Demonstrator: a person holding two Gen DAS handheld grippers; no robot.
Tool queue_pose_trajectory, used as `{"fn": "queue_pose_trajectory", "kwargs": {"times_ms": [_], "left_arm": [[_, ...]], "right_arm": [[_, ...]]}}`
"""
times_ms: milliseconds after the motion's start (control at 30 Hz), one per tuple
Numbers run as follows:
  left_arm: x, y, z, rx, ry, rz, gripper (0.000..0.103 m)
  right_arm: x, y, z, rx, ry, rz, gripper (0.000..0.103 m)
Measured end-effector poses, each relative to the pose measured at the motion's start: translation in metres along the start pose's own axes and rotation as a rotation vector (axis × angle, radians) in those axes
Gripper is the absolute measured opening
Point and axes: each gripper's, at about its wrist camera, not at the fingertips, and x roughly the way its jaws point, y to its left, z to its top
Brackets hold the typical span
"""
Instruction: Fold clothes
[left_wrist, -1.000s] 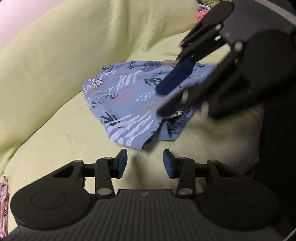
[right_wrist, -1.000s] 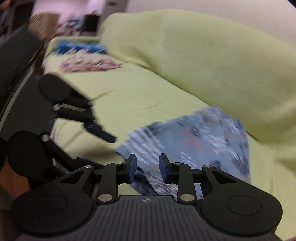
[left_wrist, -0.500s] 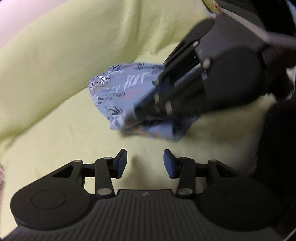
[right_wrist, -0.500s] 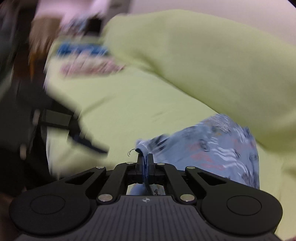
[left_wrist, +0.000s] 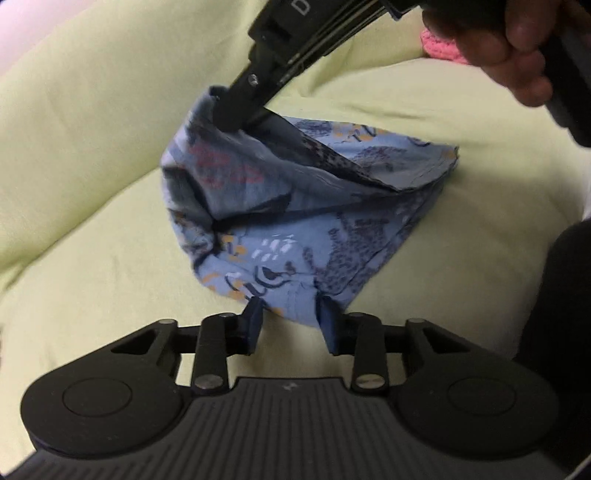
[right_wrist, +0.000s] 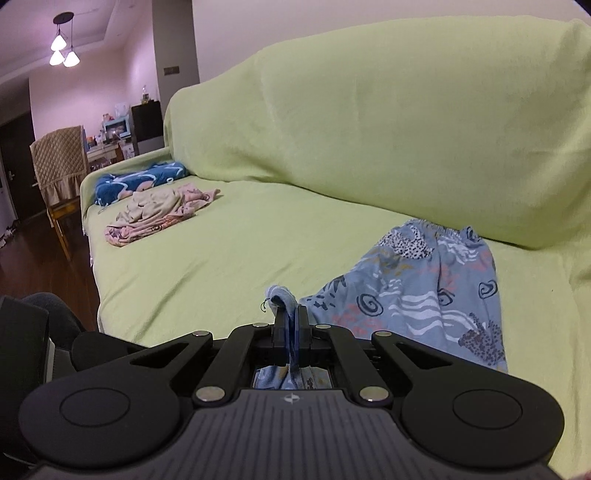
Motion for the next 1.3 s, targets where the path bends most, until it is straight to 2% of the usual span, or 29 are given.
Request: {"fn": "queue_pose_trajectory", "kwargs": {"times_ms": [133,167,200,233,367,467,533,600,633,700,767,800,867,933,967,1067,1133,1167,1233,1300], "left_arm": [[-0.012,-0.009,-0.001,0.081,-0.030,0.062,0.028],[-0.014,-0.009,-0.002,0.085,-0.029,0.075,0.018],[-0.015,-0.005,-0.003,0.055,-0.020,0.085,0.006],[-0.017,0.000,-0.005,0.020,-0.009,0.095,0.002],[-0.033,0.038,-0.029,-0.250,0.074,0.038,0.000],[-0.039,0.044,-0.040,-0.271,0.111,0.017,0.000],[-0.044,0.037,-0.034,-0.199,0.081,0.040,0.005],[-0.048,0.030,-0.026,-0.136,0.034,0.049,0.024],[-0.047,0.028,-0.022,-0.123,0.017,0.045,0.039],[-0.039,0.029,-0.014,-0.147,0.015,0.023,0.040],[-0.025,0.044,-0.010,-0.268,0.049,-0.036,0.039],[-0.018,0.052,-0.008,-0.330,0.067,-0.067,0.038],[0.000,0.072,-0.011,-0.492,0.126,-0.141,0.018],[-0.001,0.090,-0.016,-0.593,0.110,-0.197,0.000],[-0.002,0.098,-0.019,-0.641,0.100,-0.224,0.000],[-0.019,0.100,-0.020,-0.593,0.055,-0.198,0.000],[-0.032,0.085,-0.022,-0.472,0.045,-0.133,0.000],[-0.033,0.077,-0.024,-0.429,0.058,-0.113,0.000],[-0.032,0.063,-0.028,-0.362,0.081,-0.086,0.000],[-0.030,0.051,-0.031,-0.312,0.097,-0.072,0.000]], "right_arm": [[-0.001,0.003,-0.004,0.011,0.004,-0.001,0.001],[-0.002,0.004,-0.004,0.011,0.003,-0.005,0.001],[-0.002,0.004,-0.004,0.009,0.003,-0.008,0.001],[-0.003,0.005,-0.005,0.008,0.003,-0.011,0.001],[-0.006,0.011,-0.011,-0.005,0.027,-0.023,0.001],[-0.002,0.022,-0.023,-0.051,0.074,-0.026,0.001],[0.000,0.028,-0.028,-0.064,0.087,-0.017,0.001],[0.001,0.034,-0.031,-0.076,0.089,-0.013,0.001],[0.001,0.036,-0.033,-0.081,0.090,-0.011,0.001],[0.000,0.041,-0.033,-0.093,0.087,-0.008,0.001],[-0.002,0.044,-0.032,-0.107,0.081,-0.009,0.001],[-0.003,0.045,-0.032,-0.113,0.078,-0.010,0.001],[-0.005,0.047,-0.031,-0.119,0.068,-0.008,0.000],[-0.005,0.056,-0.032,-0.168,0.072,-0.007,0.000],[-0.005,0.061,-0.033,-0.192,0.074,-0.006,0.000],[-0.005,0.074,-0.034,-0.264,0.081,-0.005,0.001],[-0.005,0.083,-0.034,-0.313,0.085,-0.004,0.000],[-0.004,0.087,-0.036,-0.336,0.091,-0.002,0.000],[0.013,0.099,-0.050,-0.365,0.158,0.012,0.000],[0.028,0.108,-0.065,-0.357,0.195,0.036,0.000]]}}
